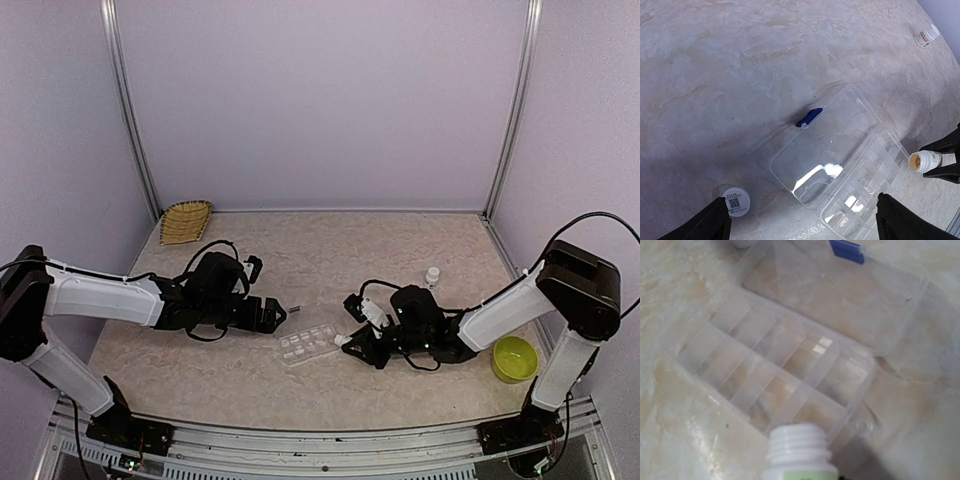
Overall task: Sort the pills into containers
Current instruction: Pour the pill into the compartment of the pill container.
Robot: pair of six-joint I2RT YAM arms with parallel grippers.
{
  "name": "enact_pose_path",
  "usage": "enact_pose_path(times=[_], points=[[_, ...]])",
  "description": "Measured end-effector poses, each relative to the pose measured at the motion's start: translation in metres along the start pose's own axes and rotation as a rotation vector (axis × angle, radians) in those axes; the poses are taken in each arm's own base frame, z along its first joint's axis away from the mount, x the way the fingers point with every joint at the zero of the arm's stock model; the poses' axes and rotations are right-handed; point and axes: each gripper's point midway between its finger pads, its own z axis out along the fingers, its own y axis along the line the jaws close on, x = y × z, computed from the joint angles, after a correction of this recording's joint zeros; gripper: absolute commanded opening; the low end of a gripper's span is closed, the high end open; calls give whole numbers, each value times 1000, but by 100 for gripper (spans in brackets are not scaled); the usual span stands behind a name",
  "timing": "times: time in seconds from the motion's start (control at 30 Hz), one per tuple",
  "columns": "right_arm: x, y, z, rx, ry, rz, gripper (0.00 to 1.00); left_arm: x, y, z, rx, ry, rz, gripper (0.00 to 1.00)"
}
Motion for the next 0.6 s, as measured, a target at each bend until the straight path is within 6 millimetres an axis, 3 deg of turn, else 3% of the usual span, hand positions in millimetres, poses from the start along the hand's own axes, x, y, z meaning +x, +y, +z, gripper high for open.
enact_pose_path(times=[0.6], points=[[-2, -1, 1, 25, 45, -21, 11, 0, 0, 0, 0, 0, 0, 99]])
